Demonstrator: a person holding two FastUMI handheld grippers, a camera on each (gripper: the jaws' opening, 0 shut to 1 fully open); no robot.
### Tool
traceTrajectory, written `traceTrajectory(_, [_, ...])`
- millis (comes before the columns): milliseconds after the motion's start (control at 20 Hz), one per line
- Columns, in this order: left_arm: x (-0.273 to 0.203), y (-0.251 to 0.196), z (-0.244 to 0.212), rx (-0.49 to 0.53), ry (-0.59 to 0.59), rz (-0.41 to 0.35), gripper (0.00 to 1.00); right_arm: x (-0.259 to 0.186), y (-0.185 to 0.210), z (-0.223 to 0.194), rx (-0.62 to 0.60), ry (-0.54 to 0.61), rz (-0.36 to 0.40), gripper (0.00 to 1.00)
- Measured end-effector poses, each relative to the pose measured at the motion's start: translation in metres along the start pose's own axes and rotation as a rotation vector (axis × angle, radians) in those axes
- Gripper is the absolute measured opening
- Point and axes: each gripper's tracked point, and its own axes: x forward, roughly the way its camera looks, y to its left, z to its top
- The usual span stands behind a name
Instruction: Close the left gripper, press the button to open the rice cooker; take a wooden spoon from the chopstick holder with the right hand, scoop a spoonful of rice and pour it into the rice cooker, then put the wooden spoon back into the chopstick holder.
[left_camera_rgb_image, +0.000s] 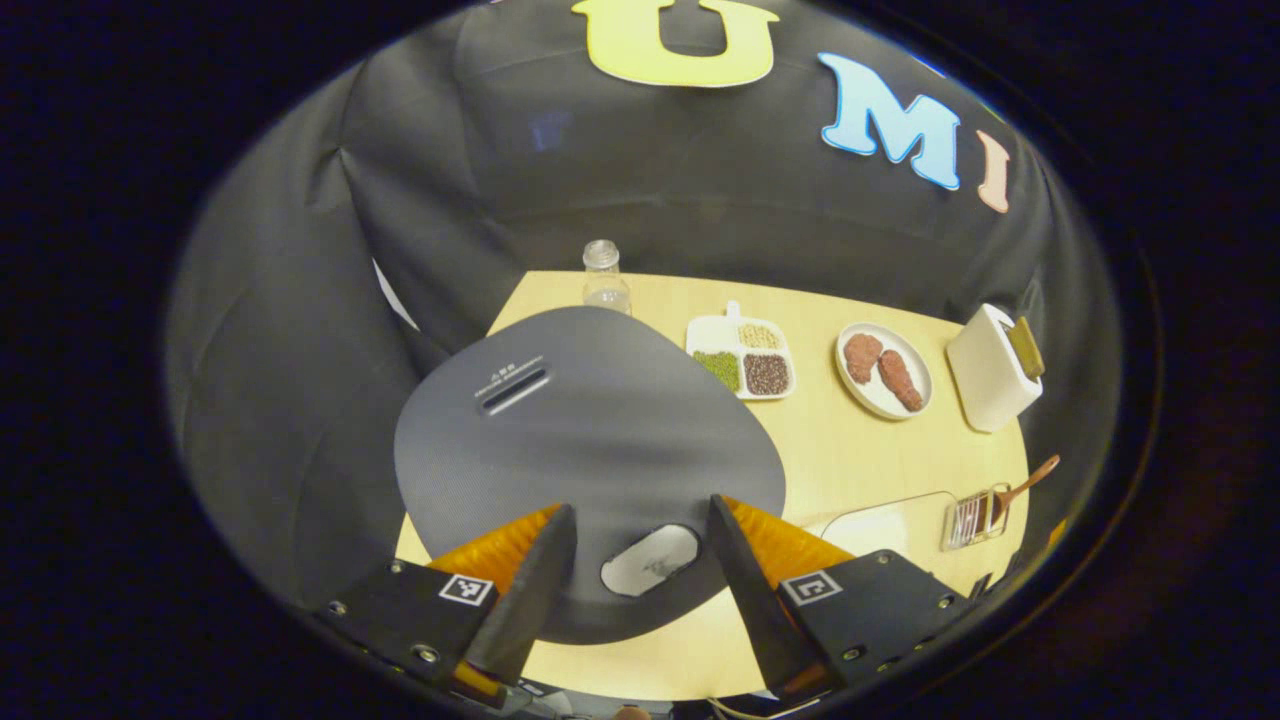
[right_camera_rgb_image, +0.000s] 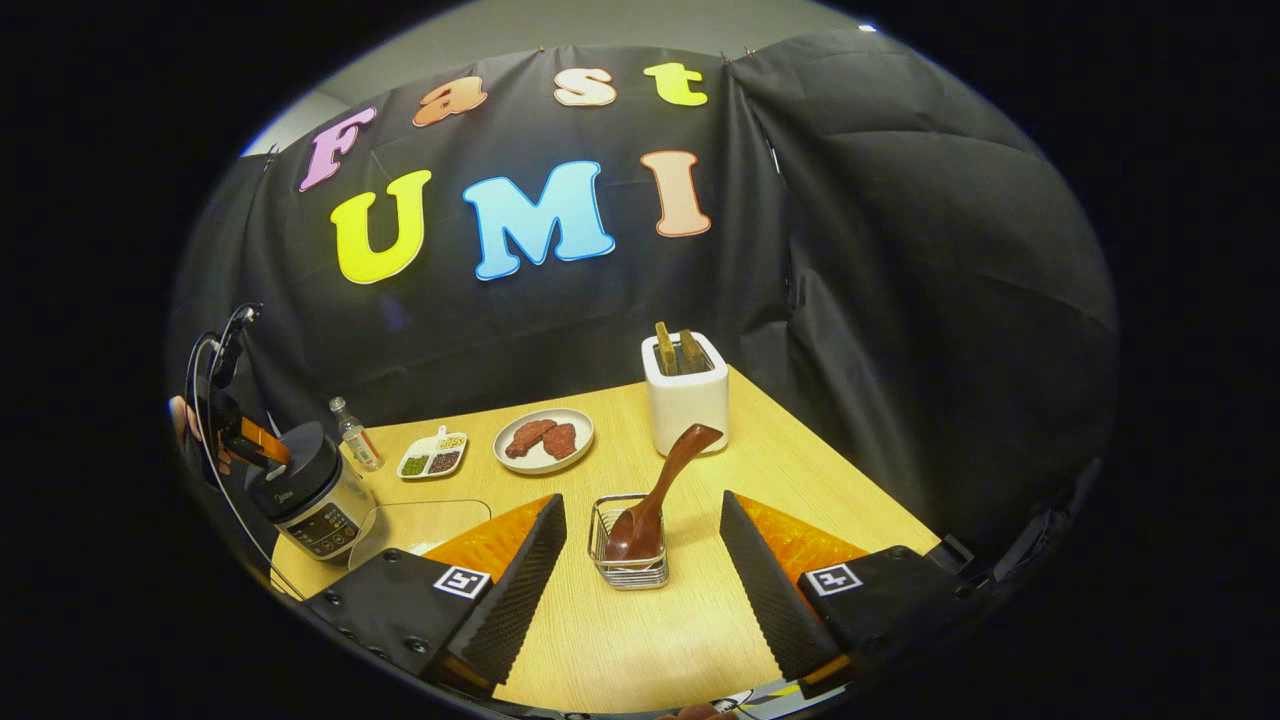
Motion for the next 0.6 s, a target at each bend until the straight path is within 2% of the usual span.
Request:
traceTrajectory(100, [0.003,-0.001,-0.006,-0.008,-0.001,-0.002,0.89,-0.001,0.000,-0.005,0.002,0.012,0.008,0.98])
traceTrajectory(200, [0.000,0.000,-0.005,0.033,-0.032,0.009,0.90,-0.002,0.001,-0.005,0.004,0.016,0.011,0.98])
traceTrajectory(250, [0.006,0.000,-0.005,0.035,-0.040,0.011,0.87,-0.002,0.002,-0.005,0.004,0.018,0.012,0.98])
traceTrajectory(350, [0.003,-0.001,-0.004,0.017,-0.062,0.002,0.89,-0.005,0.007,-0.004,0.001,0.020,0.018,0.98])
traceTrajectory(550, [-0.004,-0.002,-0.008,0.028,-0.147,0.027,0.89,-0.018,0.020,0.003,-0.048,0.026,0.028,0.99])
traceTrajectory(600, [-0.012,-0.012,-0.013,0.016,-0.165,0.003,0.88,-0.023,0.021,0.010,-0.066,0.016,0.019,0.99])
